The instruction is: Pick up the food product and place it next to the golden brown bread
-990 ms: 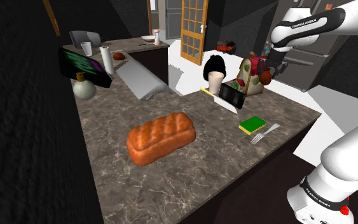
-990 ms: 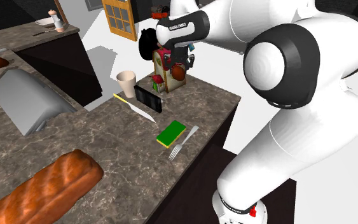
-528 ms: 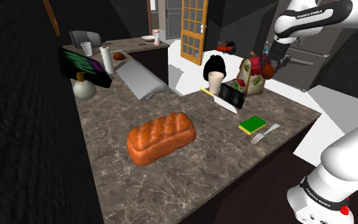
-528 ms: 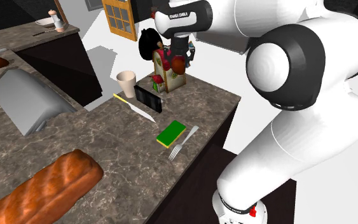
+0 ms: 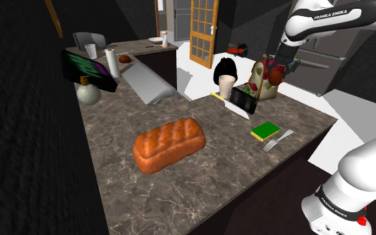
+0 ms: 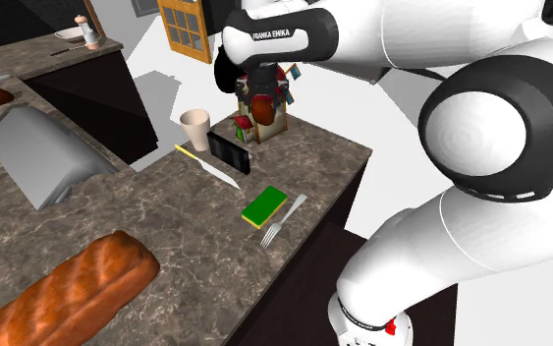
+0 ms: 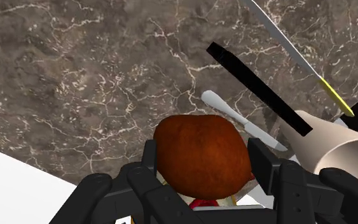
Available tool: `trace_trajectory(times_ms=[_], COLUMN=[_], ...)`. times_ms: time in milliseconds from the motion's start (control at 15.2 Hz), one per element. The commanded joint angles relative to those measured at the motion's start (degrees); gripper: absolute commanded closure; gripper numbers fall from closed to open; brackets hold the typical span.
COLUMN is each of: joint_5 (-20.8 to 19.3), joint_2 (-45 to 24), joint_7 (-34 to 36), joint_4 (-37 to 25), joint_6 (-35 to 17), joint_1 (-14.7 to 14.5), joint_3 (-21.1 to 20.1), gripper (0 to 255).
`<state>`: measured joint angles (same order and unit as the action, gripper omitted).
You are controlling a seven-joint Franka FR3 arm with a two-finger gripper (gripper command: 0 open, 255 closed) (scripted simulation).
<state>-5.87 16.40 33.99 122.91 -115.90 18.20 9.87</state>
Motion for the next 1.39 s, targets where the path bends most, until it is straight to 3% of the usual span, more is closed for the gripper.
trace_trajectory(times_ms=[0, 660, 1320], joint_5=[-0.31, 1.33, 4.91], joint_2=[2.64, 10.36, 11.96], joint_7=[3.04, 16.8, 30.76], joint_4=[2.51, 9.23, 9.43], joint_6=[0.34, 2.47, 4.82], joint_1=[-0.84, -5.55, -10.8], joint_3=[-1.97, -12.13, -23.07], gripper=[255, 255, 255])
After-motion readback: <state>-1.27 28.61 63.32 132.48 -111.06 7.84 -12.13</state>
